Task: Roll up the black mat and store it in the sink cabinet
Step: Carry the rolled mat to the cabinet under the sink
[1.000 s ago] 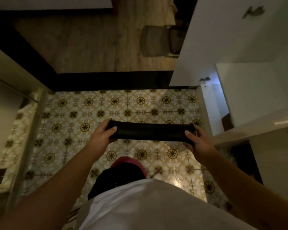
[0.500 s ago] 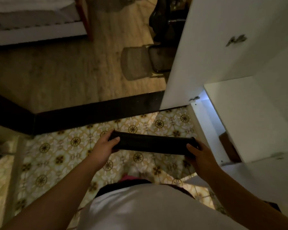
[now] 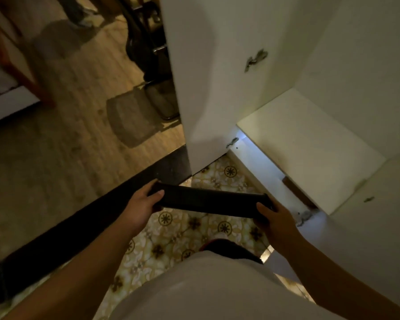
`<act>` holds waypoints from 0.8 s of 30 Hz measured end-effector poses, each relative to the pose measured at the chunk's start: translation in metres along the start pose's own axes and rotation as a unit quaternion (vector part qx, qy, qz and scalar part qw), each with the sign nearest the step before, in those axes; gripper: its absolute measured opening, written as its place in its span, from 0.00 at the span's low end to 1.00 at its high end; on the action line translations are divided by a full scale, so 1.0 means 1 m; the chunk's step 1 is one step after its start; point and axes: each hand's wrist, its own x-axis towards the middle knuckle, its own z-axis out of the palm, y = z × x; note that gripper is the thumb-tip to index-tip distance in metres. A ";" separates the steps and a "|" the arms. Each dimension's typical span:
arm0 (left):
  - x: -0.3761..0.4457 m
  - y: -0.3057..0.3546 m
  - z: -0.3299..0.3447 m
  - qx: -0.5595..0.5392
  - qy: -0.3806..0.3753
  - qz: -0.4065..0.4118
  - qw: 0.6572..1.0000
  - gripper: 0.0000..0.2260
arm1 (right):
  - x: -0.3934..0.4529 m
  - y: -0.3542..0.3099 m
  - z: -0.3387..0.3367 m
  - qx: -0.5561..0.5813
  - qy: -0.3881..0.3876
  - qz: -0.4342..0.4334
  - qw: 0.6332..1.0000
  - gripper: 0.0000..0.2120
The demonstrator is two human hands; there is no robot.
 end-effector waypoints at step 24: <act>0.222 0.141 0.200 0.187 -0.300 0.006 0.935 0.19 | 0.055 -0.066 -0.028 0.152 0.277 -0.116 0.942 0.15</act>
